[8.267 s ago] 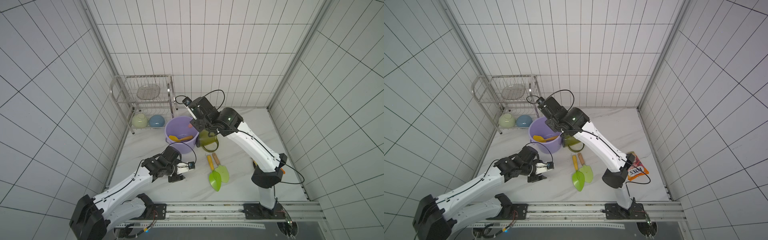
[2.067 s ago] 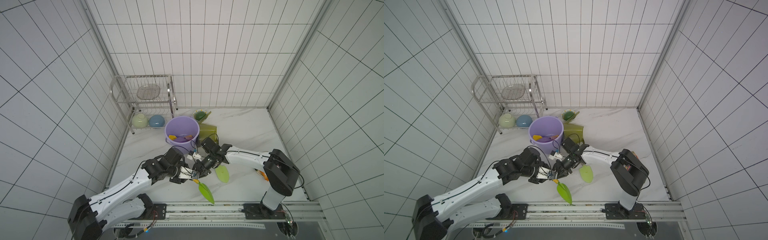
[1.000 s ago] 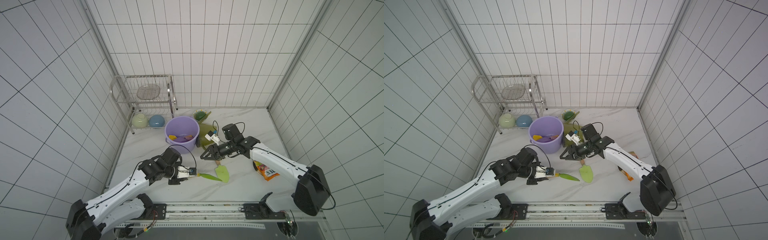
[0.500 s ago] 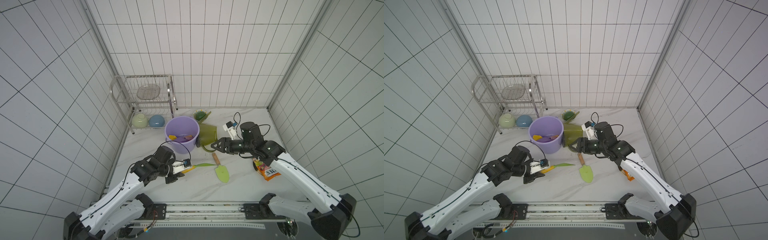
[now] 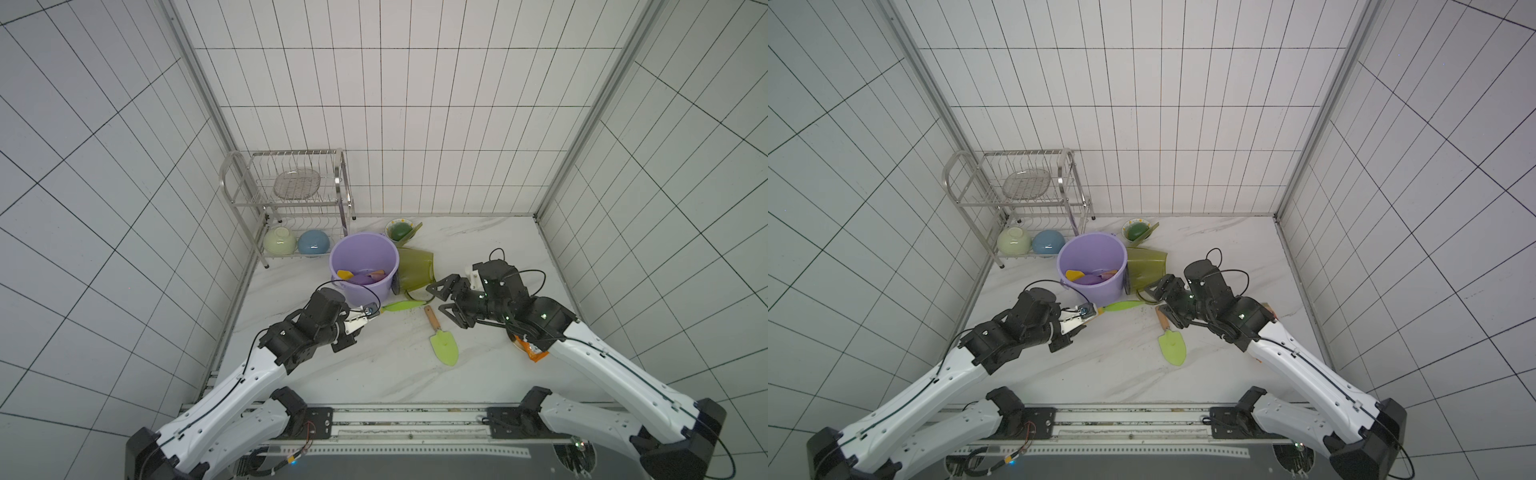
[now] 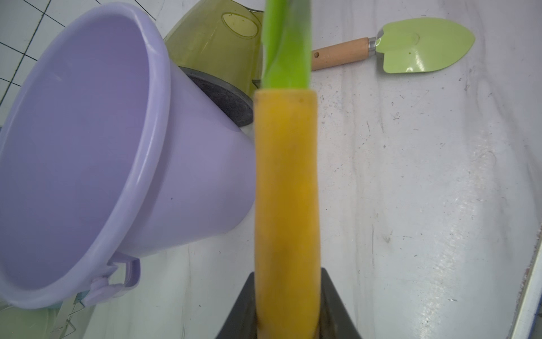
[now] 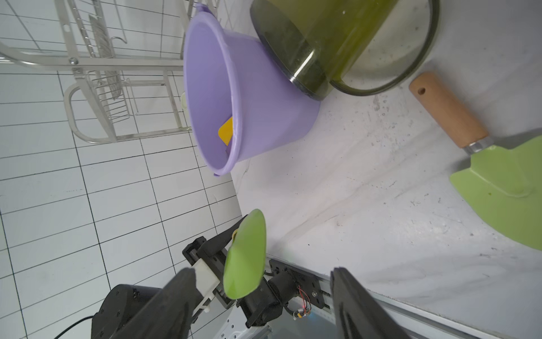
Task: Organize the gardening tools
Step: Pick up the gardening tool from the center of the board.
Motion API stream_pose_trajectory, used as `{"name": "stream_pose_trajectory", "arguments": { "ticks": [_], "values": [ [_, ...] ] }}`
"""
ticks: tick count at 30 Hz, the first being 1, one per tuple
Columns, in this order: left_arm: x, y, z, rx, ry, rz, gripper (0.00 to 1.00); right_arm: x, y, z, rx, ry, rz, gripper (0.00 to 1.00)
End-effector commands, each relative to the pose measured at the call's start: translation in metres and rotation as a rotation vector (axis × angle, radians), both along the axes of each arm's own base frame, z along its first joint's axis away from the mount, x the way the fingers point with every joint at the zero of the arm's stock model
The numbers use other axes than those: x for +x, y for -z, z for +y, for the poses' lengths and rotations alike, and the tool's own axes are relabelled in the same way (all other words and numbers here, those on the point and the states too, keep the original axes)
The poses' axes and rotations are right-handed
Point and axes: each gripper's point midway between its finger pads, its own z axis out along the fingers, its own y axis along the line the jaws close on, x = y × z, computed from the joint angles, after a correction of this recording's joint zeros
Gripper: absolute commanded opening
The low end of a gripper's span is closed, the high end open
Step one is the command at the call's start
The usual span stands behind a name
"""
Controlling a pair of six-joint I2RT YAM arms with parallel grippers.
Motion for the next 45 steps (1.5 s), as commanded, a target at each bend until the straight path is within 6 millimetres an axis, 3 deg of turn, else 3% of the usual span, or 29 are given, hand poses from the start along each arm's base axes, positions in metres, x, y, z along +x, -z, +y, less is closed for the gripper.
{"name": "stream_pose_trajectory", "arguments": {
  "ticks": [1, 10, 19, 25, 33, 35, 40, 45],
  "values": [
    [0.008, -0.008, -0.001, -0.002, -0.008, -0.071, 0.07, 0.0, -0.003, 0.015, 0.115, 0.065, 0.113, 0.78],
    [0.013, -0.006, 0.002, 0.037, -0.013, -0.128, 0.07, -0.001, 0.008, 0.033, 0.193, 0.11, 0.197, 0.75],
    [0.016, -0.01, 0.003, 0.028, -0.038, -0.148, 0.07, 0.004, 0.018, 0.049, 0.243, 0.188, 0.21, 0.38],
    [0.016, -0.008, 0.004, 0.036, -0.037, -0.151, 0.07, 0.005, 0.019, 0.058, 0.27, 0.187, 0.211, 0.2],
    [0.015, -0.003, 0.004, 0.045, -0.033, -0.144, 0.09, 0.007, 0.021, 0.054, 0.276, 0.208, 0.202, 0.04],
    [0.014, -0.001, 0.004, 0.049, -0.029, -0.14, 0.12, 0.008, 0.02, 0.052, 0.276, 0.214, 0.192, 0.0],
    [0.007, 0.002, 0.002, 0.051, -0.002, -0.111, 0.32, 0.012, 0.017, 0.039, 0.254, 0.229, 0.143, 0.0],
    [-0.001, 0.006, 0.0, 0.042, 0.029, -0.07, 0.47, 0.02, 0.012, 0.011, 0.167, 0.251, 0.07, 0.0]
  ]
}}
